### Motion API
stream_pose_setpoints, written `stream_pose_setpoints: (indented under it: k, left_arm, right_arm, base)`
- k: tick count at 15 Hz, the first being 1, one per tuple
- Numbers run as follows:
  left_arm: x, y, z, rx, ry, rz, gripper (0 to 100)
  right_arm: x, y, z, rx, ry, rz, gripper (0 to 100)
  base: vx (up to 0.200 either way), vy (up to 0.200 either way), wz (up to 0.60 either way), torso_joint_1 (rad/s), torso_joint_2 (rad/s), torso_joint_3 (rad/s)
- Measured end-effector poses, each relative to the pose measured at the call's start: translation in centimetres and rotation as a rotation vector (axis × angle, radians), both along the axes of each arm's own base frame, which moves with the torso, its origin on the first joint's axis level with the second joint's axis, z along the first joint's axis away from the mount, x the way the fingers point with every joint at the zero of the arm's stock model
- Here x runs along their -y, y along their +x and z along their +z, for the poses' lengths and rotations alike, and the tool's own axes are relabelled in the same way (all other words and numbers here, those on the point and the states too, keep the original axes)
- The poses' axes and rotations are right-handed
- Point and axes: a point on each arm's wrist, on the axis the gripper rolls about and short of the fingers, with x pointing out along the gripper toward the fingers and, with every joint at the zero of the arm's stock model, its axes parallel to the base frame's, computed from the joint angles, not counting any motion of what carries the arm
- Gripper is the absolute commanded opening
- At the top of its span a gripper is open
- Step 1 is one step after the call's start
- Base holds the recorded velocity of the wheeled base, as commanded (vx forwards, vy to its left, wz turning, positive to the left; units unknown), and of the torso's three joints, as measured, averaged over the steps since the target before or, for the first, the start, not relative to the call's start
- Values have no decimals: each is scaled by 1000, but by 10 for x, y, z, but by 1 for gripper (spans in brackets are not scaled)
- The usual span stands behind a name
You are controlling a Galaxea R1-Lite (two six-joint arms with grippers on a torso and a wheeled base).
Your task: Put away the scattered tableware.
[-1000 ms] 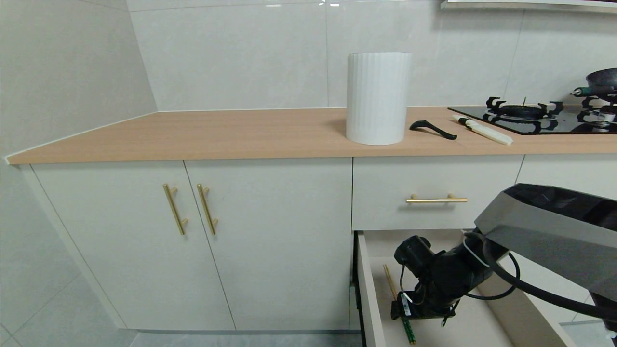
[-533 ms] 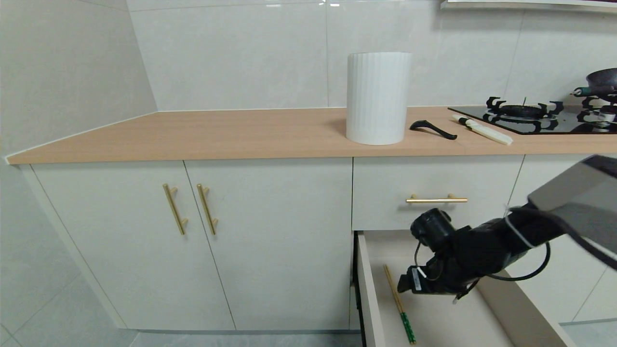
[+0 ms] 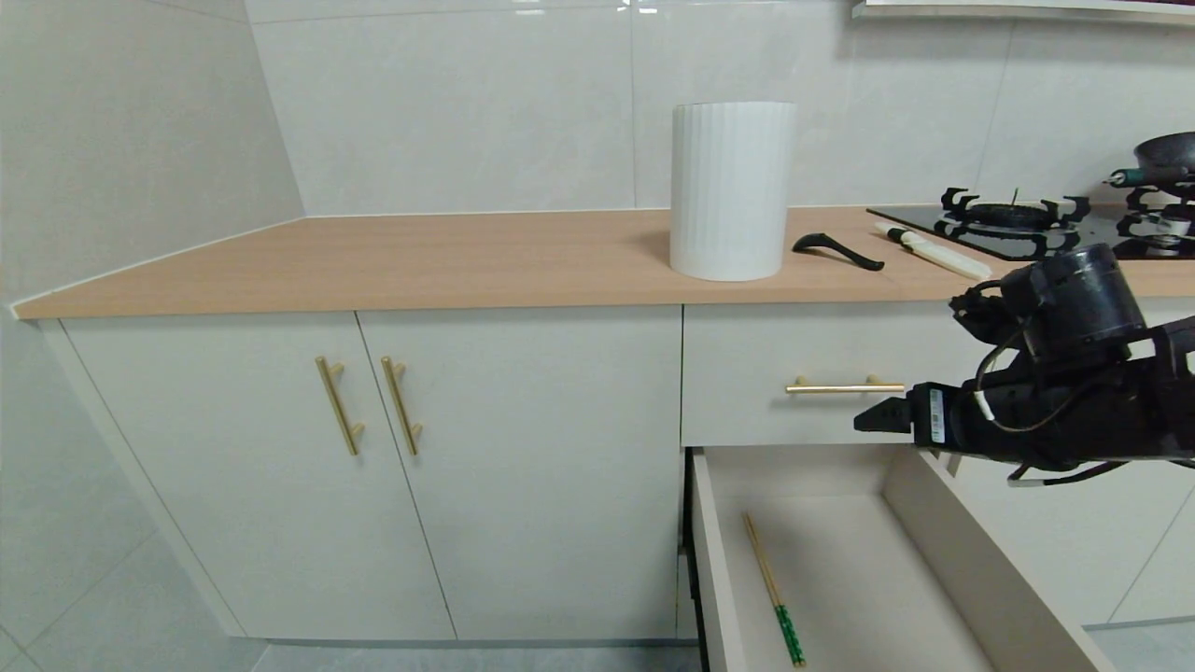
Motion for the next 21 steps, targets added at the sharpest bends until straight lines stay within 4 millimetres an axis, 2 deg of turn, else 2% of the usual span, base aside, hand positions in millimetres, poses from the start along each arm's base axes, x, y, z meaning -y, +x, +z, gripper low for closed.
stream_pose_setpoints:
  k: [6, 10, 18, 21]
  left_arm:
    - [0, 0, 0, 0, 0, 0, 100]
    - [0, 0, 0, 0, 0, 0, 100]
    - [0, 0, 0, 0, 0, 0, 100]
    - [0, 0, 0, 0, 0, 0, 100]
  right_arm:
    - [5, -11, 11, 45, -6, 5, 100]
    - [5, -11, 11, 50, -6, 3, 100]
    - [5, -11, 6, 35, -23, 14, 100]
    - [5, -10, 3, 26, -30, 17, 100]
  base:
    - [0, 0, 0, 33, -158, -152]
    - [0, 0, 0, 174, -508, -294]
    - [0, 0, 0, 192, -475, -287]
    - [0, 0, 0, 92, -222, -128]
